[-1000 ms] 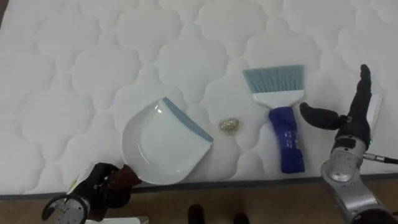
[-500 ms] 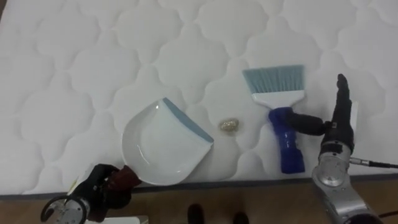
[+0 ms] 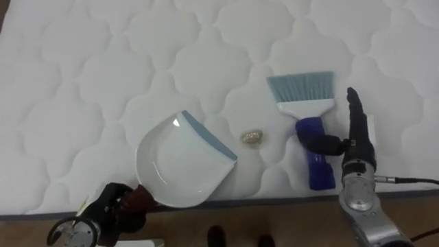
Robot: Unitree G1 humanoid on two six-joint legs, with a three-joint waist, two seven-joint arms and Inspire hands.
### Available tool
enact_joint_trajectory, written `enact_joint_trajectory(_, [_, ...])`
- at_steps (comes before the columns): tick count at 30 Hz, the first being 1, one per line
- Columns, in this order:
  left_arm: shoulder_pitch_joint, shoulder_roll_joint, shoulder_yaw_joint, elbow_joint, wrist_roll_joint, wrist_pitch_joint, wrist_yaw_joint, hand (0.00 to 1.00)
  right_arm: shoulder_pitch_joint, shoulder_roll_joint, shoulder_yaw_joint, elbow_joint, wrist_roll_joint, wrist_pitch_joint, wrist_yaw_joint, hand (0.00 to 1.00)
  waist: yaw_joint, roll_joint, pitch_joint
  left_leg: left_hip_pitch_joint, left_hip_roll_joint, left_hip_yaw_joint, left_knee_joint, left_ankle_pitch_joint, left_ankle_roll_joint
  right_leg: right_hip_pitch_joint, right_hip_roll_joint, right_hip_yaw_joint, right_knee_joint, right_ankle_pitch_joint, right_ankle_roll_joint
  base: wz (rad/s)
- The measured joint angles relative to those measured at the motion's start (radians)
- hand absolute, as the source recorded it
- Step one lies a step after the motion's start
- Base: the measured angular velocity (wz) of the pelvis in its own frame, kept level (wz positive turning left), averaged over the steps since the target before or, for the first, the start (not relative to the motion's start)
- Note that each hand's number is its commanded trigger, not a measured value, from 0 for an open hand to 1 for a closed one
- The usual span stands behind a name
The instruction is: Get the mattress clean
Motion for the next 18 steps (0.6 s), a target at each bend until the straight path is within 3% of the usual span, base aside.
enact_joint_trajectory(10, [0.000,-0.006,-0.001,0.013,0.000,-0.001,-0.003,1.00,0.042,0.000,0.006,0.018,-0.007,0.000,0.026,0.00,0.000,0.012,-0.0020,0.001,0.001,0.001,0.008,0.000,0.000,0.001,0.000,0.000,0.006,0.000,0.000,0.00])
enact_joint_trajectory(18, [0.015,-0.012,0.000,0.021,0.000,-0.015,0.002,1.00,0.075,0.003,0.013,0.168,-0.027,0.002,0.026,0.00,0.003,0.012,-0.0018,0.011,-0.002,0.003,-0.008,0.001,0.001,0.007,-0.003,-0.007,-0.003,-0.001,0.000,0.00])
